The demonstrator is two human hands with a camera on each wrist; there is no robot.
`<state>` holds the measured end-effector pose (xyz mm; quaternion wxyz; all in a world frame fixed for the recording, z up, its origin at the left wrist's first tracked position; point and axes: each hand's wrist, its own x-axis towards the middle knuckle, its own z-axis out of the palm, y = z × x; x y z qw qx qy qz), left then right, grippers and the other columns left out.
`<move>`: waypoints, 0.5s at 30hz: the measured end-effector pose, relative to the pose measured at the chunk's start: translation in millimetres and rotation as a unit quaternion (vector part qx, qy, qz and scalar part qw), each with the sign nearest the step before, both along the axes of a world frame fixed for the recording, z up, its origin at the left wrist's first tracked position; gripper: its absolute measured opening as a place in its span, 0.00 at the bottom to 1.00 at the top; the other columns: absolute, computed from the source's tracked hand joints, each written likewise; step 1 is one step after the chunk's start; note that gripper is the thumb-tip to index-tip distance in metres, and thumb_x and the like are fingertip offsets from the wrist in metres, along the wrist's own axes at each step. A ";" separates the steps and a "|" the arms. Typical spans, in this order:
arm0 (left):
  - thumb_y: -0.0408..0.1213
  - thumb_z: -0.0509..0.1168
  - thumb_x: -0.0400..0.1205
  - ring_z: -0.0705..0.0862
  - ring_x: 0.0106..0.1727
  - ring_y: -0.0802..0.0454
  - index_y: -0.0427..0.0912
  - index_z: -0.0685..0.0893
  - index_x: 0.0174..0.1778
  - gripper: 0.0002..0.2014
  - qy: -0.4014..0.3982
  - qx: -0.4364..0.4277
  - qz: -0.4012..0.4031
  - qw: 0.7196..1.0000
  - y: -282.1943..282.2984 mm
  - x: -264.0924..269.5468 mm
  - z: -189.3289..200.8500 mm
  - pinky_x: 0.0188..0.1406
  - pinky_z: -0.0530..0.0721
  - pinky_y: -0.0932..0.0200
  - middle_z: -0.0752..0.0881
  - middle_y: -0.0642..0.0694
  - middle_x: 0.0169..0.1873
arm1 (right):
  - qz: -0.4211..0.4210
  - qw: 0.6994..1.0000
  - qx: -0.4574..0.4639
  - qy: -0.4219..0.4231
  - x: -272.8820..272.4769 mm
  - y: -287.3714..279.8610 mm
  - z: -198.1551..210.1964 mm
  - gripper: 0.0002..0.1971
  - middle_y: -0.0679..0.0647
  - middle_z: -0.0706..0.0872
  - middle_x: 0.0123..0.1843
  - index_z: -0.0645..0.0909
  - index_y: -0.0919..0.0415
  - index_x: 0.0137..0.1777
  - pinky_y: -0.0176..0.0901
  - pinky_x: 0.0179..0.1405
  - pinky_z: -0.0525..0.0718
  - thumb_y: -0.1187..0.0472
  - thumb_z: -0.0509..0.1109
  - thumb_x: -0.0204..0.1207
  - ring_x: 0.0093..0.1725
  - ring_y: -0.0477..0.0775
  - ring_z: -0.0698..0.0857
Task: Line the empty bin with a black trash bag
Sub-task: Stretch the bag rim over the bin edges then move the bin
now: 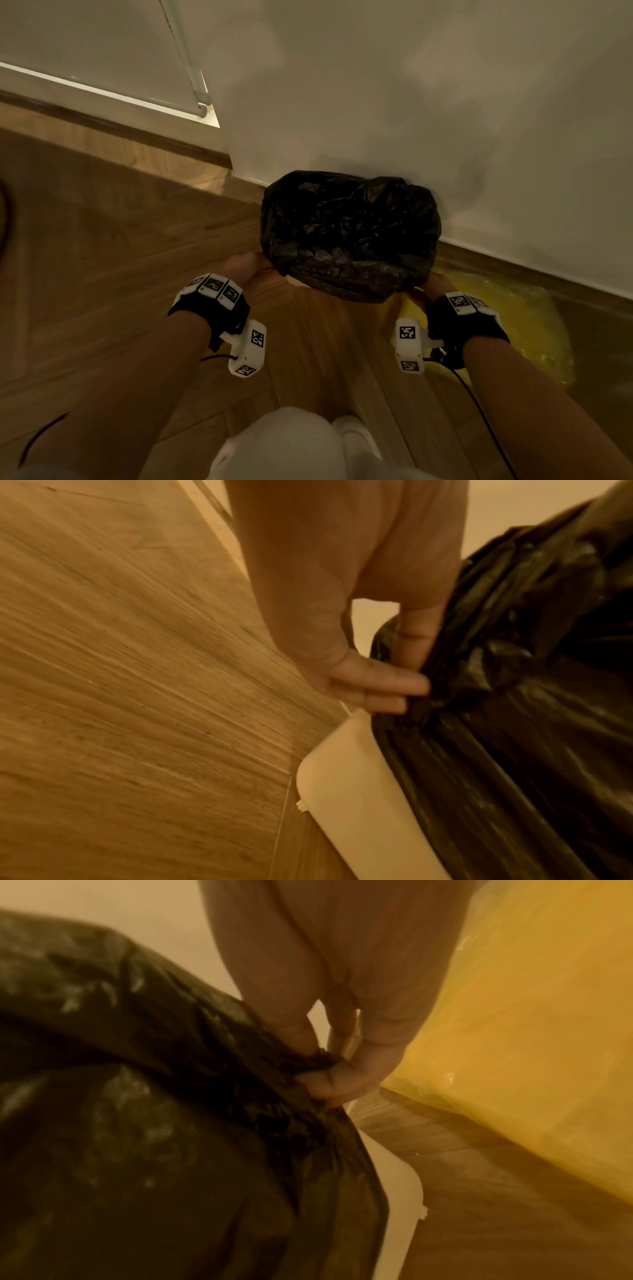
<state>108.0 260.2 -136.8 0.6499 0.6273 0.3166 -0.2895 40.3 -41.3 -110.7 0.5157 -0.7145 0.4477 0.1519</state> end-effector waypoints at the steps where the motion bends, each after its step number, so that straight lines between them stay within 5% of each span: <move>1: 0.32 0.56 0.84 0.84 0.50 0.36 0.37 0.82 0.51 0.09 -0.016 -0.020 0.019 0.999 -0.5 -0.7 1.2 0.61 0.81 0.43 0.82 0.31 0.62 | -0.063 0.995 0.071 -0.014 2.1 -1.4 -4.9 0.19 0.63 0.75 0.75 0.72 0.66 0.73 0.49 0.60 0.78 0.63 0.57 0.84 0.73 0.62 0.75; 3: 0.32 0.49 0.86 0.83 0.39 0.44 0.35 0.80 0.46 0.14 -0.025 -0.055 0.046 0.997 -1.2 -4.1 4.1 0.44 0.86 0.54 0.86 0.37 0.43 | -0.103 0.979 0.168 -0.055 -4.1 1.5 -3.1 0.18 0.64 0.75 0.74 0.71 0.67 0.72 0.45 0.53 0.81 0.64 0.55 0.83 0.71 0.63 0.77; 5: 0.30 0.54 0.84 0.85 0.33 0.47 0.39 0.79 0.38 0.12 -0.028 -0.048 0.018 0.998 -1.4 -7.4 5.2 0.28 0.86 0.62 0.89 0.46 0.25 | -0.157 0.965 0.200 -0.062 -9.7 -4.1 -4.9 0.11 0.64 0.83 0.58 0.81 0.65 0.54 0.42 0.48 0.84 0.67 0.57 0.81 0.52 0.59 0.87; 7: 0.28 0.62 0.79 0.85 0.36 0.46 0.38 0.82 0.36 0.08 -0.041 -0.032 0.003 0.999 2.8 -5.3 0.7 0.35 0.85 0.59 0.89 0.51 0.18 | -0.155 0.961 0.220 -0.057 -14.4 1.0 4.9 0.09 0.60 0.89 0.35 0.80 0.64 0.40 0.37 0.31 0.87 0.68 0.60 0.80 0.30 0.53 0.89; 9: 0.33 0.70 0.73 0.83 0.42 0.42 0.39 0.86 0.33 0.03 -0.045 -0.024 -0.023 0.998 8.2 -1.9 -7.4 0.48 0.82 0.51 0.90 0.48 0.23 | -0.150 0.966 0.206 -0.044 -14.9 -1.5 3.8 0.09 0.53 0.87 0.18 0.78 0.64 0.38 0.36 0.27 0.84 0.68 0.61 0.79 0.27 0.52 0.86; 13: 0.33 0.71 0.72 0.87 0.40 0.45 0.43 0.89 0.30 0.06 -0.057 -0.005 -0.040 0.998 11.8 -2.2 -13.7 0.49 0.85 0.53 0.90 0.48 0.24 | -0.117 0.958 0.248 -0.091 -14.4 -7.3 -5.9 0.10 0.50 0.89 0.22 0.79 0.63 0.45 0.34 0.29 0.87 0.72 0.57 0.79 0.28 0.49 0.89; 15: 0.28 0.70 0.72 0.85 0.45 0.42 0.42 0.92 0.30 0.08 -0.071 0.002 -0.044 0.997 9.1 -4.5 -7.7 0.56 0.82 0.46 0.90 0.44 0.29 | -0.119 0.951 0.263 -0.107 -13.1 -7.1 -5.8 0.14 0.53 0.88 0.23 0.79 0.63 0.42 0.32 0.24 0.86 0.76 0.54 0.78 0.28 0.52 0.89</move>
